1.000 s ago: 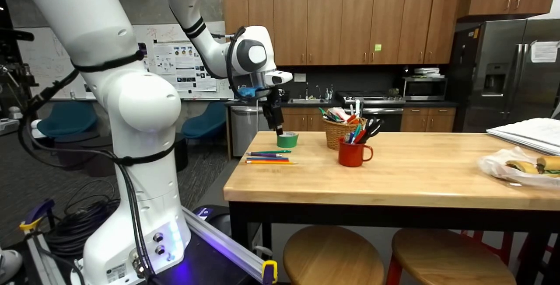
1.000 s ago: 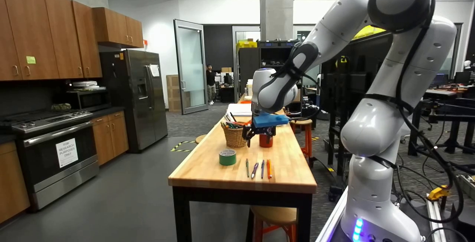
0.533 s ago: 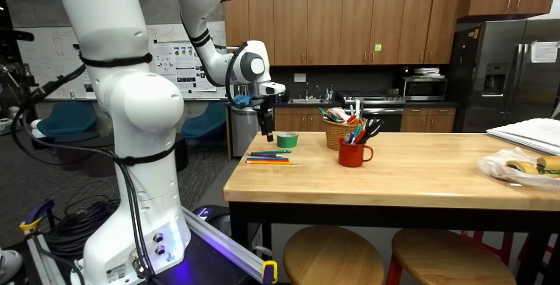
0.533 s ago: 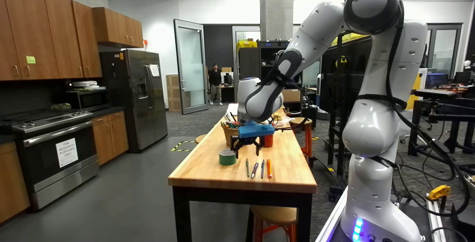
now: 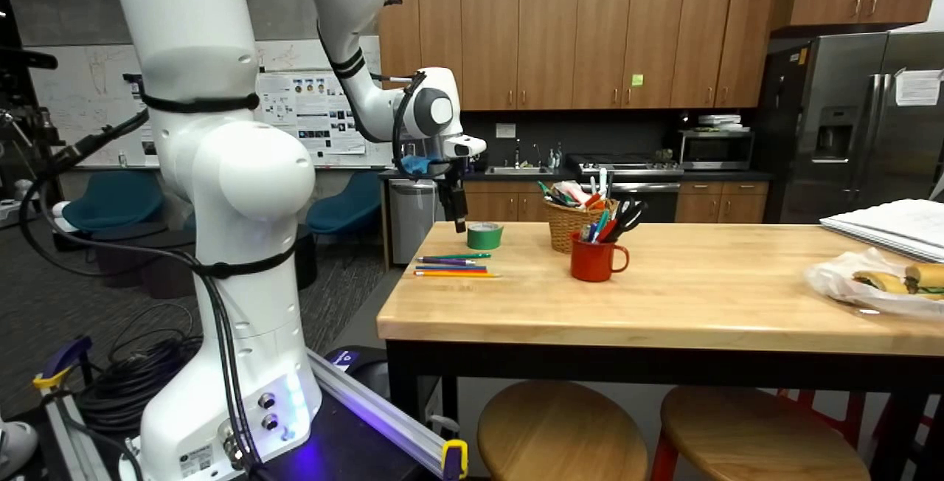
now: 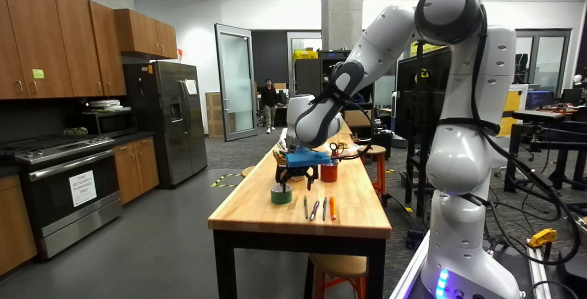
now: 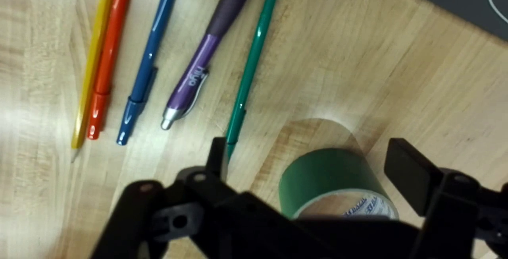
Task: Place the green masking tape upright.
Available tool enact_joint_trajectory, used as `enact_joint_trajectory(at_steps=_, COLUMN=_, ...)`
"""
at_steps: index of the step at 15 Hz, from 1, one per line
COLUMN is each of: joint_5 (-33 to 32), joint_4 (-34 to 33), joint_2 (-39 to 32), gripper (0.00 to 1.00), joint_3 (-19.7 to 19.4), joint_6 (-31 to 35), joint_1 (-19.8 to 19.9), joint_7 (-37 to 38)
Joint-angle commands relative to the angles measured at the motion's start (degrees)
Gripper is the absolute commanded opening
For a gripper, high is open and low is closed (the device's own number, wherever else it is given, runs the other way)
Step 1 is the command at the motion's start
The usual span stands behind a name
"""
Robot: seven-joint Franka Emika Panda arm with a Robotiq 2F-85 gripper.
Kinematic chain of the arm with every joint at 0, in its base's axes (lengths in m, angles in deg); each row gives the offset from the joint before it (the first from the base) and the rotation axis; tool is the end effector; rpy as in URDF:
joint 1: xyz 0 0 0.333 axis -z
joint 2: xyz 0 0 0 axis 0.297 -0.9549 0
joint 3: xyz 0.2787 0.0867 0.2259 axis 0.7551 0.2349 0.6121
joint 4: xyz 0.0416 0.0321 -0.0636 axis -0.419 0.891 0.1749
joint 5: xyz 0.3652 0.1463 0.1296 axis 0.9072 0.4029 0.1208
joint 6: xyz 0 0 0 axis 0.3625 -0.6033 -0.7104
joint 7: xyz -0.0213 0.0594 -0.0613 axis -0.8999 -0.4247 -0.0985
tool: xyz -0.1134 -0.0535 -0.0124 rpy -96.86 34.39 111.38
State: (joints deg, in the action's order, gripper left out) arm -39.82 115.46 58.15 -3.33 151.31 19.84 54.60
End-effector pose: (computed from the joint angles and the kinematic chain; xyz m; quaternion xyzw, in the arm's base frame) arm 0.4661 0.0568 0.3330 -0.9525 0.2940 -0.0788 0.0051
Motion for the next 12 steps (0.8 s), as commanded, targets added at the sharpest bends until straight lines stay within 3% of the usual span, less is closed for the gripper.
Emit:
enact_joint_trajectory(at_steps=1, joint_5=-1.39, joint_4=-2.89, joint_2=-2.20, gripper=1.00, joint_3=-1.93, joint_6=0.22, joint_1=-0.64, joint_7=0.64)
enact_joint_trajectory(at_steps=12, joint_5=-5.94, joint_4=-10.73, joint_2=-12.11, gripper=1.00, joint_3=-7.86, joint_6=3.35, joint_1=-1.94, joint_7=2.84)
